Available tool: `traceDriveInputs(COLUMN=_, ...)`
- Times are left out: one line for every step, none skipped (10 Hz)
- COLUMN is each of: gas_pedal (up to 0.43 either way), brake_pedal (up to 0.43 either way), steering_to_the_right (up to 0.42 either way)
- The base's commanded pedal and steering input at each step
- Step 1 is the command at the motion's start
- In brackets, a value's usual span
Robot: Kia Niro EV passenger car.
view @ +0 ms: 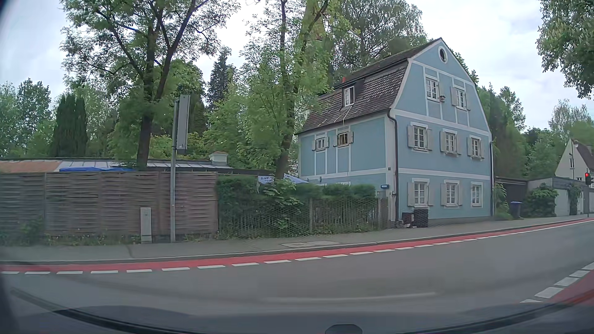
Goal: Follow the waypoints while adhering to traffic rules and regulations
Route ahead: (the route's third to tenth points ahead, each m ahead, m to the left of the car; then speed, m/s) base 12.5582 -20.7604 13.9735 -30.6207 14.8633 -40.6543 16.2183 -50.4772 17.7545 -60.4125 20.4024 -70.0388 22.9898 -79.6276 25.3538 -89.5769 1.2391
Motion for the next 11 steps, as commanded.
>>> traceDriveInputs(gas_pedal=0.087, brake_pedal=0.000, steering_to_the_right=0.308)
traceDriveInputs(gas_pedal=0.087, brake_pedal=0.000, steering_to_the_right=0.307)
traceDriveInputs(gas_pedal=0.087, brake_pedal=0.000, steering_to_the_right=0.305)
traceDriveInputs(gas_pedal=0.087, brake_pedal=0.000, steering_to_the_right=0.301)
traceDriveInputs(gas_pedal=0.087, brake_pedal=0.000, steering_to_the_right=0.295)
traceDriveInputs(gas_pedal=0.087, brake_pedal=0.000, steering_to_the_right=0.291)
traceDriveInputs(gas_pedal=0.087, brake_pedal=0.000, steering_to_the_right=0.290)
traceDriveInputs(gas_pedal=0.087, brake_pedal=0.000, steering_to_the_right=0.292)
traceDriveInputs(gas_pedal=0.087, brake_pedal=0.000, steering_to_the_right=0.301)
traceDriveInputs(gas_pedal=0.087, brake_pedal=0.000, steering_to_the_right=0.313)
traceDriveInputs(gas_pedal=0.087, brake_pedal=0.000, steering_to_the_right=0.334)
